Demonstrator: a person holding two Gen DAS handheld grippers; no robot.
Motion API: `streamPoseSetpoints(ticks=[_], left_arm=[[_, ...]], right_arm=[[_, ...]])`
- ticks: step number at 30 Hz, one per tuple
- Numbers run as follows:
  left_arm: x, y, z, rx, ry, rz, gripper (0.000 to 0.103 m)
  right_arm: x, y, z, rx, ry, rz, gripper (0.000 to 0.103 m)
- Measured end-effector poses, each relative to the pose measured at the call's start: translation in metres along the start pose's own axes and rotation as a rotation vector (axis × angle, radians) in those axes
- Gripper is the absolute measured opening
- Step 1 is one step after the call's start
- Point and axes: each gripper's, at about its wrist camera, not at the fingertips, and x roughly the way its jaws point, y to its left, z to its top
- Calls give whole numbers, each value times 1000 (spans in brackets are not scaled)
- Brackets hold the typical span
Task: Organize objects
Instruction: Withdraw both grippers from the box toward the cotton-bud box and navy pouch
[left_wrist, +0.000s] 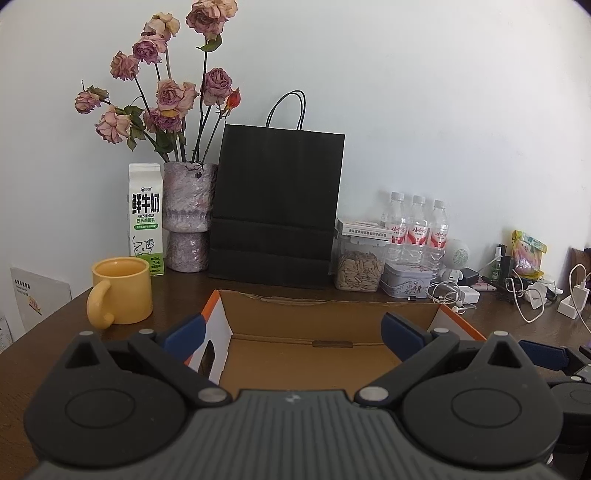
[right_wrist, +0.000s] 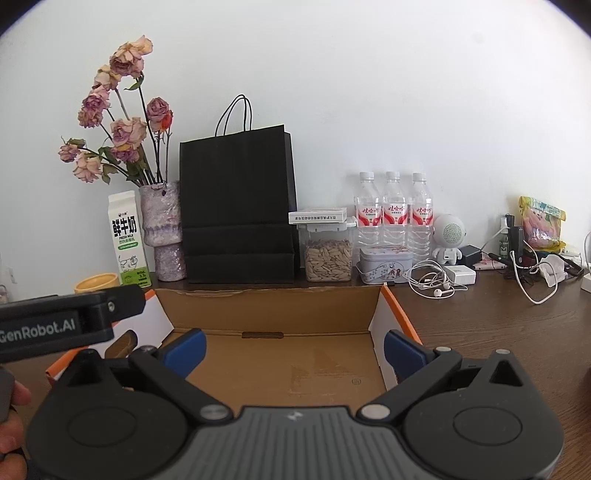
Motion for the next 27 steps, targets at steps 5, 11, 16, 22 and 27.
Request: streamPoseSetpoints(ticks=[5,11,16,22,27], left_arm=[[-10,0,1,-5,2,5,103],[-24,3,0,1,7,6,103],[-40,8,-2,6,8,4,103],[-58,18,-9,17,26,6,103],[-72,29,-15,16,56,15,103]], right_arm=[[-12,0,0,-17,1,10,103],[-30,-4,-3,-17,-5,17,103],[-47,-8,-7,-16,-1,20,103],[-69,-15,-17,-17,13,33,103],[-87,-23,-27,-16,26,29,103]])
